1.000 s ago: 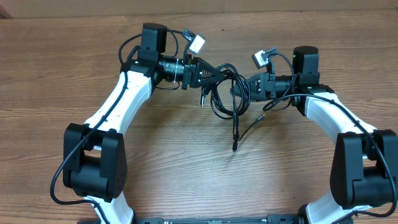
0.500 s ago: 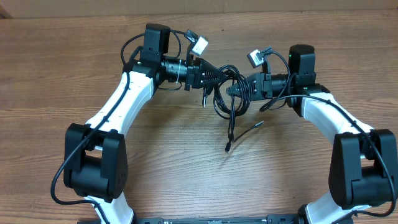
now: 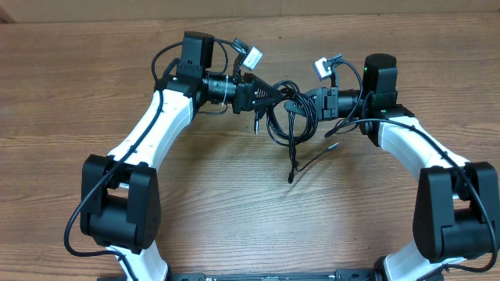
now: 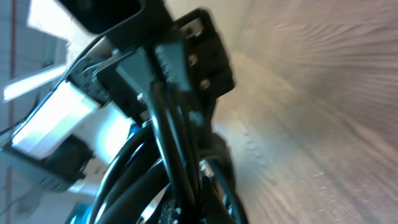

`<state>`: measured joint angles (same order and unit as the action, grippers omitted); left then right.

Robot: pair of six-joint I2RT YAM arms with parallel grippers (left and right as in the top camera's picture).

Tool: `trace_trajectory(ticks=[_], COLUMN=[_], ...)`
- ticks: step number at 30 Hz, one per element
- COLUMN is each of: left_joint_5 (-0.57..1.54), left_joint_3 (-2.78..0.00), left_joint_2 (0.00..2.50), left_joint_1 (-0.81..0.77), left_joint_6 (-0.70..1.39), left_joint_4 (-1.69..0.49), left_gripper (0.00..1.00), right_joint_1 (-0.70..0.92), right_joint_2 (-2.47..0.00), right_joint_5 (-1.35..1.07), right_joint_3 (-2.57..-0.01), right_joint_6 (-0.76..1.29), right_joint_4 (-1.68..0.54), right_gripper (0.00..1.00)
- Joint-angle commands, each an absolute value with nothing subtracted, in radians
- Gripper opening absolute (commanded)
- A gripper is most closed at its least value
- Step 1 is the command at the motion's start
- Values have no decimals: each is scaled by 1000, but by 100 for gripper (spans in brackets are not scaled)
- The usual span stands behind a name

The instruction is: Untangle cables

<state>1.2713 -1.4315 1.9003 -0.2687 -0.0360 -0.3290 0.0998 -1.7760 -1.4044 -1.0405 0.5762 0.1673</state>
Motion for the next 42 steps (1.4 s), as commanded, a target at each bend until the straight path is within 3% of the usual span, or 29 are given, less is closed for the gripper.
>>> trace_trajectory(ticks=[1, 8, 21, 23, 27, 29, 30, 37, 42], left_joint_5=[1384, 1575, 1581, 1579, 1576, 1555, 1525, 1396, 1092], left_joint_3=[-1435, -1435, -1435, -1435, -1435, -1435, -1435, -1435, -1435], left_joint_2=[1904, 1904, 1904, 1904, 1904, 1904, 1904, 1904, 1904], left_joint_1=[-280, -280, -287, -289, -289, -289, -289, -289, -287], left_joint_6=[-38, -37, -19, -19, -19, -19, -19, 6, 351], left_joint_4=[-332, -332, -340, -340, -340, -340, -340, -340, -342], left_gripper=[4, 4, 10, 18, 47, 87, 100, 100, 100], right_joint_1=[106, 106, 106, 106, 106, 106, 106, 106, 106], right_joint_2=[-1775, -1773, -1679, -1659, -1623, -1613, -1602, -1542, -1505], right_joint_5=[-1252, -1079, -883, -872, -871, -863, -831, -551, -301], right_joint_3=[-1047, -1047, -1069, -1069, -1069, -1069, -1069, -1076, -1097], right_joint_6=[567, 468, 281, 274, 252, 253, 252, 207, 181], right_joint_4=[175, 173, 175, 175, 170, 169, 155, -8, -127], right_gripper=[4, 4, 4, 4, 4, 4, 4, 4, 4])
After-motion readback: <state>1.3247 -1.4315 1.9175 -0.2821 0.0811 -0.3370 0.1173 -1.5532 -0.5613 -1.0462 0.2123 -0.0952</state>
